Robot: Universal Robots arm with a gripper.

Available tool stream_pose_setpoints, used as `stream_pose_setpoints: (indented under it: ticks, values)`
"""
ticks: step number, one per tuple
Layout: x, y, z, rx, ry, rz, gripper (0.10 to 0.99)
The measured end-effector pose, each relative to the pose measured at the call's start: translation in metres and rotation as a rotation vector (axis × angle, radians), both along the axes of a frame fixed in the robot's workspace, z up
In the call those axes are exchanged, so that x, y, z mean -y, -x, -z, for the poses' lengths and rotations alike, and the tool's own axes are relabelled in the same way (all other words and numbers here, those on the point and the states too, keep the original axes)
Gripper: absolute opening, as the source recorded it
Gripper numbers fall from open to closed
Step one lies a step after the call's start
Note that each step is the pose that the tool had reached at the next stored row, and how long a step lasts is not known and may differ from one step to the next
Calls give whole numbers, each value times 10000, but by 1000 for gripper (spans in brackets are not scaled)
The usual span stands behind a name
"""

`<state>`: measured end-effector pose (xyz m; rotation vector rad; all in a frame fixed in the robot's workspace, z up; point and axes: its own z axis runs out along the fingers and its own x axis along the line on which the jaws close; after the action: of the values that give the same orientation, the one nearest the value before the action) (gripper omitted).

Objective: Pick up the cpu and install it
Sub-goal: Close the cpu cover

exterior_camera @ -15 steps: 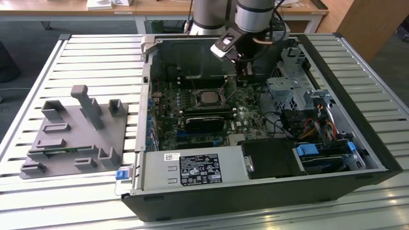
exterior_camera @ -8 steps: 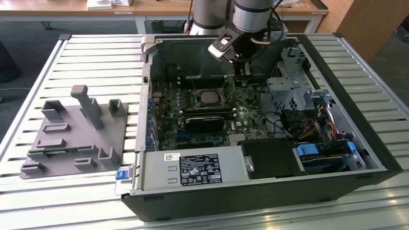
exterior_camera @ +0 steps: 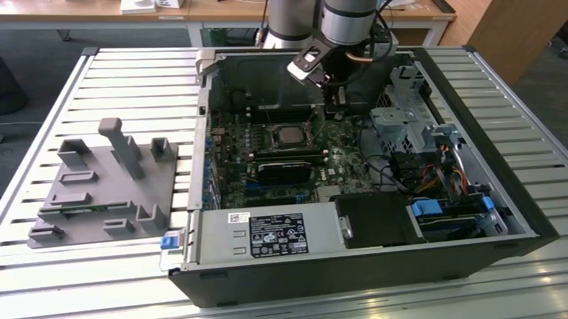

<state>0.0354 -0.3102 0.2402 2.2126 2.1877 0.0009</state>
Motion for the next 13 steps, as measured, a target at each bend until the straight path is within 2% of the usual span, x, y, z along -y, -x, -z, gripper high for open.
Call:
stream_pose_setpoints:
  ticks: [13]
  values:
    - [0, 40, 0, 0, 1, 0, 106]
